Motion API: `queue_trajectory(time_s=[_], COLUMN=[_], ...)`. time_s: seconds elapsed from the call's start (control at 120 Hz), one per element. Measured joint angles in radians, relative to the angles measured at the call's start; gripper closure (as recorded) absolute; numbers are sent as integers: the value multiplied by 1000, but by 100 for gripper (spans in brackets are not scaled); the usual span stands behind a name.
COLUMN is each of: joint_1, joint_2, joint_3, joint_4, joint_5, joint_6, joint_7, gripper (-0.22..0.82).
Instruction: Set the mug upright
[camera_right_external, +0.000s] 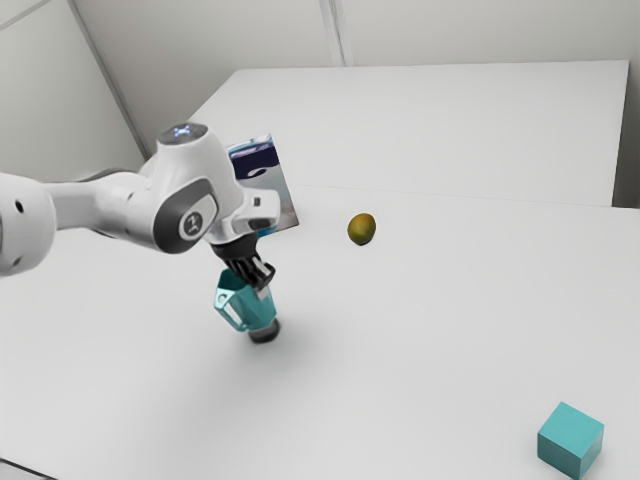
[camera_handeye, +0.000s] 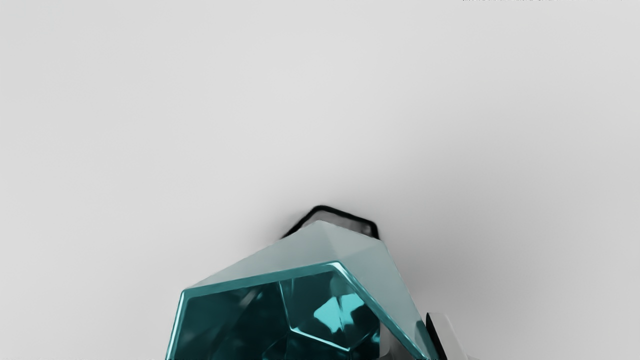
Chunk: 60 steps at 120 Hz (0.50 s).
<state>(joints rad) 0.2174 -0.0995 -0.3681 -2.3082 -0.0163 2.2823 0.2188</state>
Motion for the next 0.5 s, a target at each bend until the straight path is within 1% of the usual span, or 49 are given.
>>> queue_trajectory(time_s=[0.217,0.5], joint_1=[1,3], joint_2=[-2,15], joint_3=[-11,-12], joint_4=[-30,-49], joint_5=[3,3], joint_6=[41,58], joint_7=[-73,-138], gripper=[78,78])
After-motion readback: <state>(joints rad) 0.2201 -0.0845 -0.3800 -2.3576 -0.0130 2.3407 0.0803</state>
